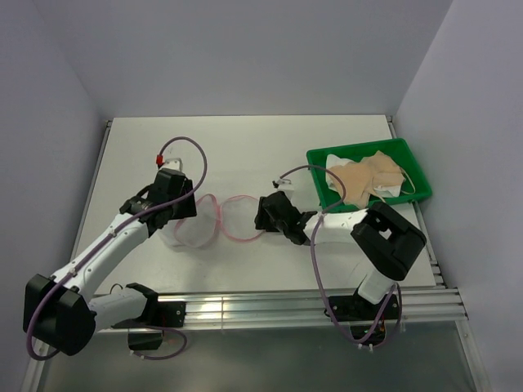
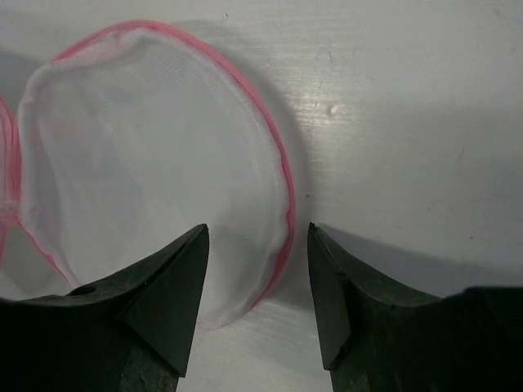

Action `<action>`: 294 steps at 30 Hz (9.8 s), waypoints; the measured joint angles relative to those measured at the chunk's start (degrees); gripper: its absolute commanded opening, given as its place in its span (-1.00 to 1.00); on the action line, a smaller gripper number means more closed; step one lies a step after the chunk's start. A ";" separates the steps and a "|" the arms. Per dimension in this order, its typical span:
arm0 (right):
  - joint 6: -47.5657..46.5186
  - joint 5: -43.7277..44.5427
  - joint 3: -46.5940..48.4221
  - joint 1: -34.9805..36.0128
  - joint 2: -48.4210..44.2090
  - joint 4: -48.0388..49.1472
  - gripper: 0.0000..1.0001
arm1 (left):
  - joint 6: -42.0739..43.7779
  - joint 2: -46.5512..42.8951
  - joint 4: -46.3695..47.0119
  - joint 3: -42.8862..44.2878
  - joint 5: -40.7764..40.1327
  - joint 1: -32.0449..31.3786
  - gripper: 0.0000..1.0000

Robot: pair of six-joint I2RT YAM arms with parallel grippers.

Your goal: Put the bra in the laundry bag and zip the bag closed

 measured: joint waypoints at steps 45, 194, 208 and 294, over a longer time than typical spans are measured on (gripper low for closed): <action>-15.19 8.90 45.27 8.68 -13.44 -26.53 -1.00 | 1.44 -9.94 -2.47 27.69 3.80 2.69 -1.00; -32.57 24.04 24.96 -30.40 0.76 -42.75 -1.00 | 4.48 -27.23 12.83 -2.93 35.10 -4.87 0.27; -28.83 19.39 21.53 -30.38 -29.81 -33.83 -1.00 | -0.50 -22.97 16.20 -2.69 41.46 -5.42 0.36; -16.35 -31.54 29.62 -33.09 -36.39 -24.52 -1.00 | 8.61 36.20 58.55 32.26 4.55 -31.15 -1.00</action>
